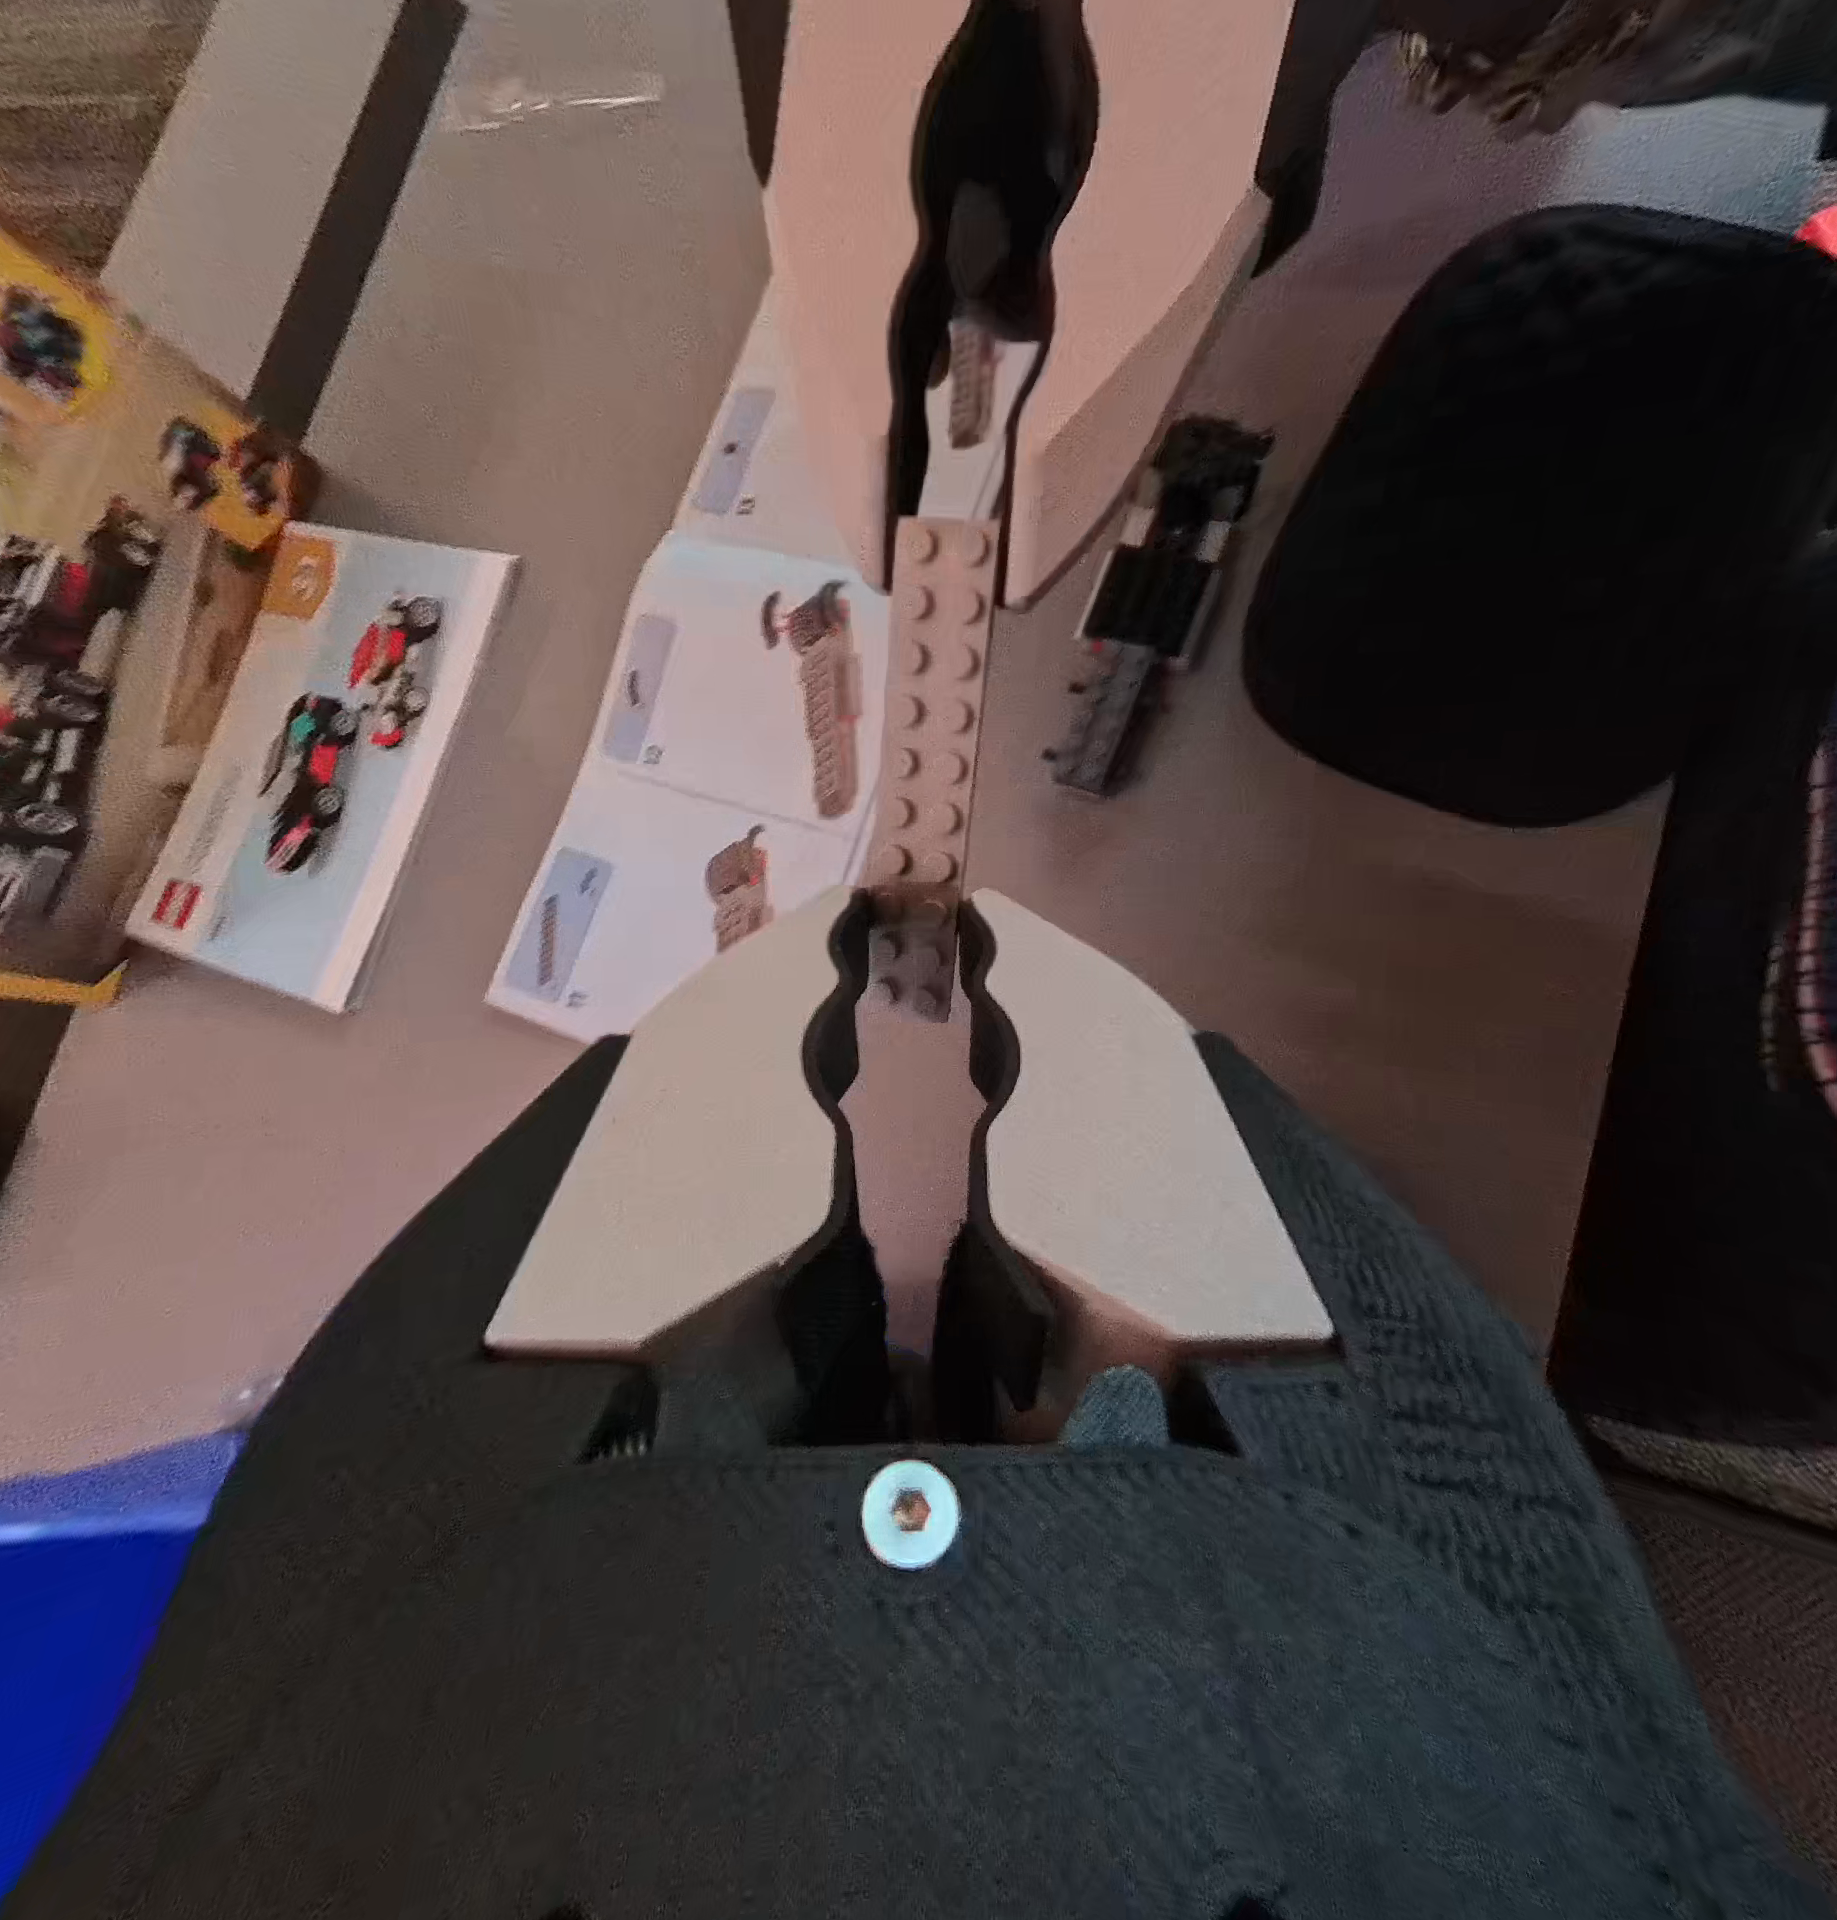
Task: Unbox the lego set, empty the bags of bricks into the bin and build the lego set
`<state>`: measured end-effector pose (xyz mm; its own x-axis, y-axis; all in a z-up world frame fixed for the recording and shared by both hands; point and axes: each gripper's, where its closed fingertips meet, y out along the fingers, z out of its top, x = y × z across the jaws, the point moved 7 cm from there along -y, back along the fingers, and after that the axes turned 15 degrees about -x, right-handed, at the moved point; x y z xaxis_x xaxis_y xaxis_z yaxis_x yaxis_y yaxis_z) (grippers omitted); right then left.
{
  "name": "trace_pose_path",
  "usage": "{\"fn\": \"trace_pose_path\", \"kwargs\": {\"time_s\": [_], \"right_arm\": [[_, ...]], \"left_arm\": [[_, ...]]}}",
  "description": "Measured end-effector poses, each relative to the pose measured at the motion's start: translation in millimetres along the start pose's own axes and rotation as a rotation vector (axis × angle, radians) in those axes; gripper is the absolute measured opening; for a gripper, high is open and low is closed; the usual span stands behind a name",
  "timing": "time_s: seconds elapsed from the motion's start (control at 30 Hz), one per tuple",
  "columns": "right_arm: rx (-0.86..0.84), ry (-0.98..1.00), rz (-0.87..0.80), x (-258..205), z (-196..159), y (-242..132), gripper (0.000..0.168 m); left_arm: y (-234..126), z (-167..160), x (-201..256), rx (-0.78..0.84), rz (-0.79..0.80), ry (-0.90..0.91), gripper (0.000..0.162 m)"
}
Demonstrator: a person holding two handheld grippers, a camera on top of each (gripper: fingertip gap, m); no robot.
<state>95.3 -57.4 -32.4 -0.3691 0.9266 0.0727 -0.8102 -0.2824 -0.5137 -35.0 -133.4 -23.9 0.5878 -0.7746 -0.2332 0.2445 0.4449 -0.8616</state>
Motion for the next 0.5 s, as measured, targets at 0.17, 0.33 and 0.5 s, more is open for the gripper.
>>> {"fn": "trace_pose_path", "kwargs": {"time_s": [0.17, 0.33, 0.5], "right_arm": [[-0.021, 0.188, -0.039, -41, -61, -23, 0.017], [-0.099, 0.215, -0.083, -62, -88, -27, 0.017], [-0.194, 0.205, -0.052, -65, -95, -29, 0.017]], "left_arm": [[44, 18, 39, 0.082, -0.193, -0.011, 0.016], [72, 21, 62, 0.095, -0.244, 0.009, 0.016], [77, 20, 68, 0.116, -0.203, 0.056, 0.016]]}}
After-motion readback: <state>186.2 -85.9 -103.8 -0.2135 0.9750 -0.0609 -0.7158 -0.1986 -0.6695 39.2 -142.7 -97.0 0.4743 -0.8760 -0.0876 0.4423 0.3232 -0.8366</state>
